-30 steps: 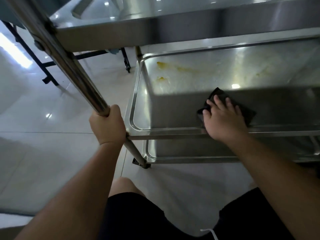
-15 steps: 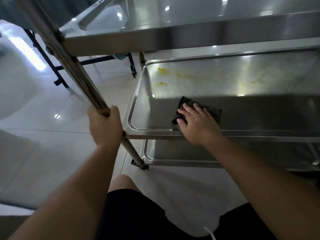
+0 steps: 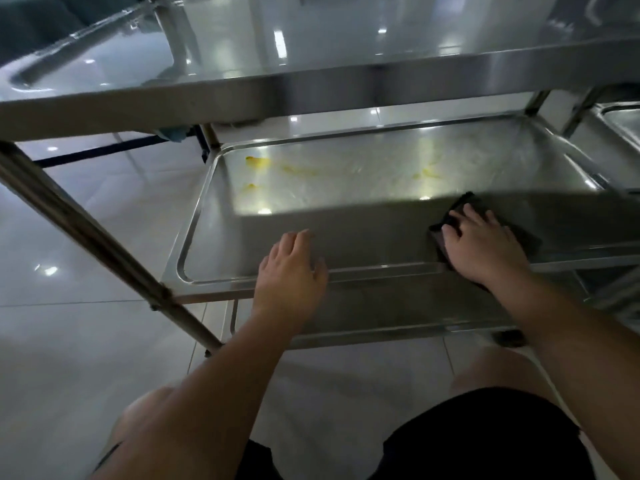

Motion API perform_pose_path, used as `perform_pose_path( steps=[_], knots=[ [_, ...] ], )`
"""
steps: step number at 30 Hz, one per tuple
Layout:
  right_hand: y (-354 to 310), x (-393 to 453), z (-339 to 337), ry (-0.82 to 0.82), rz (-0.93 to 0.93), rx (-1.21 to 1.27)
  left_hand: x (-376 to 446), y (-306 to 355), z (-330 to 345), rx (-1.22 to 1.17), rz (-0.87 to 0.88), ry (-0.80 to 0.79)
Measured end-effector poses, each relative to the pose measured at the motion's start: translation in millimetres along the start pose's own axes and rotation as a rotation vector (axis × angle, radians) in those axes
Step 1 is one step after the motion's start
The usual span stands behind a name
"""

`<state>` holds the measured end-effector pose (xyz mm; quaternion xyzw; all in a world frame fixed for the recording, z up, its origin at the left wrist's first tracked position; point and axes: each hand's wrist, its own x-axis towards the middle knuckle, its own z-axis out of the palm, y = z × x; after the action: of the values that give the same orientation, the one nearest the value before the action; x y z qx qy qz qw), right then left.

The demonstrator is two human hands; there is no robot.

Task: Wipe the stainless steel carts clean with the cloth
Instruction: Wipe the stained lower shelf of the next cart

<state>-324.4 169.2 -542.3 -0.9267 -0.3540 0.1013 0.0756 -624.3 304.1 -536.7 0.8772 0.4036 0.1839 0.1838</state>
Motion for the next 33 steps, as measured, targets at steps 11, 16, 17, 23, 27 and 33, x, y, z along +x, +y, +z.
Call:
perform_pose_path(
  steps=[11,16,17,23,27,33],
  knots=[
    [-127.2,-17.1,22.9,-0.246,-0.661,-0.081,39.0,44.0,30.2,-0.047,-0.067,0.066],
    [-77.0,31.3,12.7,-0.098,-0.397,0.055,51.5,60.3,43.0,-0.033,-0.117,0.046],
    [-55.4,44.4,7.2,-0.048,-0.304,0.051,51.7,61.8,48.1,-0.026,-0.14,0.017],
    [42.4,81.5,-12.1,0.043,0.197,0.046,47.2,61.6,68.6,0.094,-0.21,0.001],
    [-13.5,69.2,-4.0,0.023,-0.122,0.05,47.6,60.8,70.5,0.14,-0.195,-0.004],
    [-98.7,39.8,17.6,-0.183,-0.653,0.08,46.6,57.7,73.2,0.212,-0.179,-0.007]
  ],
)
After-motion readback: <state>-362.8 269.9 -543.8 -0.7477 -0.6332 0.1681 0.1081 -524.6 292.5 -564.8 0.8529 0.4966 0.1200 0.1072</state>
